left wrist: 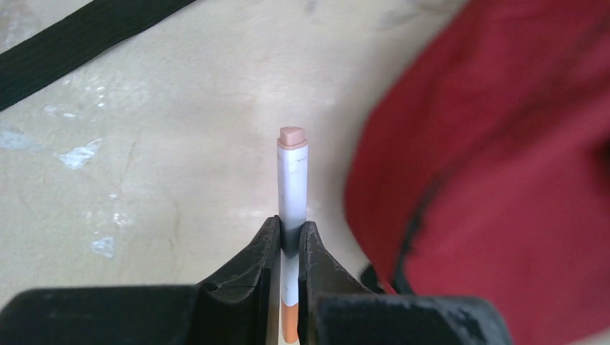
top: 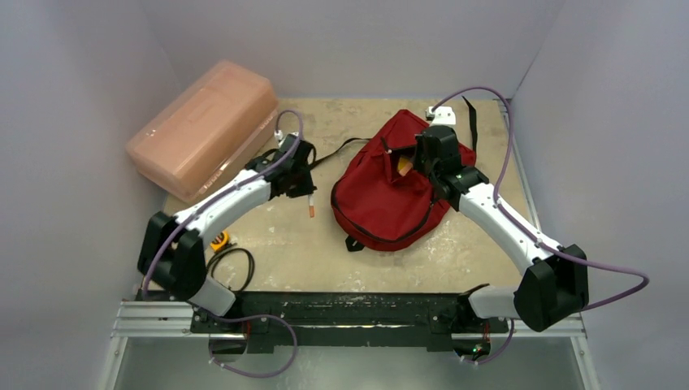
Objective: Pack the student bag
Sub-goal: Pick up the stationery from the center of the board, then place the stationery in the student bag.
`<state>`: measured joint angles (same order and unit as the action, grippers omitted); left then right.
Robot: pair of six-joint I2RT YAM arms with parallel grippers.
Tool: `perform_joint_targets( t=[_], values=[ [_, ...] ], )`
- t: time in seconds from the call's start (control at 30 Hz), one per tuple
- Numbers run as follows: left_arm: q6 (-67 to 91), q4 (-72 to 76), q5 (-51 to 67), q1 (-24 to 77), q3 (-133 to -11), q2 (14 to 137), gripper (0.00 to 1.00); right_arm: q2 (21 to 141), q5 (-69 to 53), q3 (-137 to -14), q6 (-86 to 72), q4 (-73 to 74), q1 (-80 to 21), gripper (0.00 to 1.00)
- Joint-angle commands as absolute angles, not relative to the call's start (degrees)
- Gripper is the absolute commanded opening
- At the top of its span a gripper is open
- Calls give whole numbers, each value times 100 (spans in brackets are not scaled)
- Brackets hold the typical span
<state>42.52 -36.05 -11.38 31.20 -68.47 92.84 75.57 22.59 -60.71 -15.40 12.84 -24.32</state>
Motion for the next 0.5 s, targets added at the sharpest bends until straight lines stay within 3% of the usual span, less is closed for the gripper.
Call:
perform_joint_targets(
  t=[0.0, 0.13, 0.23, 0.37, 0.47],
  values=[
    [4114, -2441, 256, 3129, -6407, 8046, 0, 7394, 2035, -6311, -1528, 947, -2416, 0],
    [4997, -836, 2319, 3148, -6025, 8000, 0, 7346, 2099, -6292, -1569, 927, -2409, 0],
    [6195, 877, 3115, 3270, -5796, 8451, 0, 7333, 1989, -6316, -1565, 944, -2415, 0],
    [7557, 3284, 2768, 3579, -5499, 9171, 0, 7321, 2017, -6295, -1582, 930, -2411, 0],
    [8233, 3998, 2297, 3912, -5848, 9873, 0, 7302, 2062, -6334, -1565, 1019, -2414, 0]
  ],
)
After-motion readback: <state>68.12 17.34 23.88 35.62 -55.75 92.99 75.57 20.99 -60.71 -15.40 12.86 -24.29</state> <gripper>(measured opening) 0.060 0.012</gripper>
